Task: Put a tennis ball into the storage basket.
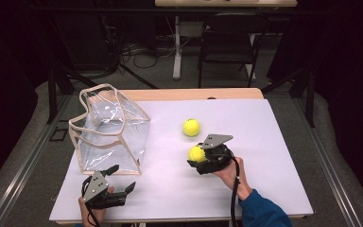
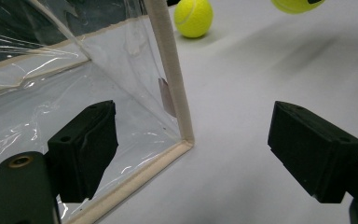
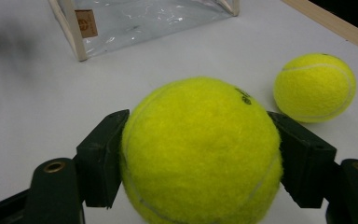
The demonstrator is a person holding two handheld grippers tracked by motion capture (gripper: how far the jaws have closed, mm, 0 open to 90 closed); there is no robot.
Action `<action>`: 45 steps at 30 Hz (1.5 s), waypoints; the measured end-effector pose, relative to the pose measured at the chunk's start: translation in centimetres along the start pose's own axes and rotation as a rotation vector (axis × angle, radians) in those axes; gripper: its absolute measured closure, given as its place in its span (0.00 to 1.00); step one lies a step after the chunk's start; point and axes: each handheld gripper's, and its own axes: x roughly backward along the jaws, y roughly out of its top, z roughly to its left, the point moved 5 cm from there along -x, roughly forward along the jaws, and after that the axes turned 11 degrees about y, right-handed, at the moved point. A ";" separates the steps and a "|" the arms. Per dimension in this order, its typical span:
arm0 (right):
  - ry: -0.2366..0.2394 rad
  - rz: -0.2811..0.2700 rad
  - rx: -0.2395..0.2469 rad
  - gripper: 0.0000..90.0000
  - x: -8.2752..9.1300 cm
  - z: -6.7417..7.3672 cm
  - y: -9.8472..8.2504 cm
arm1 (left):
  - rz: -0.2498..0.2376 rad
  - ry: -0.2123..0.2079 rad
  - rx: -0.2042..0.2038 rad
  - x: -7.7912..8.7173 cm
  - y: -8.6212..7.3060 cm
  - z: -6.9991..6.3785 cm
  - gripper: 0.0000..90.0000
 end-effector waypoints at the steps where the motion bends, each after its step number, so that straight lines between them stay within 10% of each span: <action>1: 0.000 0.000 0.000 0.29 0.0 0.0 0.0 | 0.000 0.000 0.000 0.0 0.0 0.0 0.18; 45: 0.056 -0.036 0.031 0.29 -2.7 -0.1 4.1 | -0.003 0.000 -0.008 0.0 0.1 0.0 0.18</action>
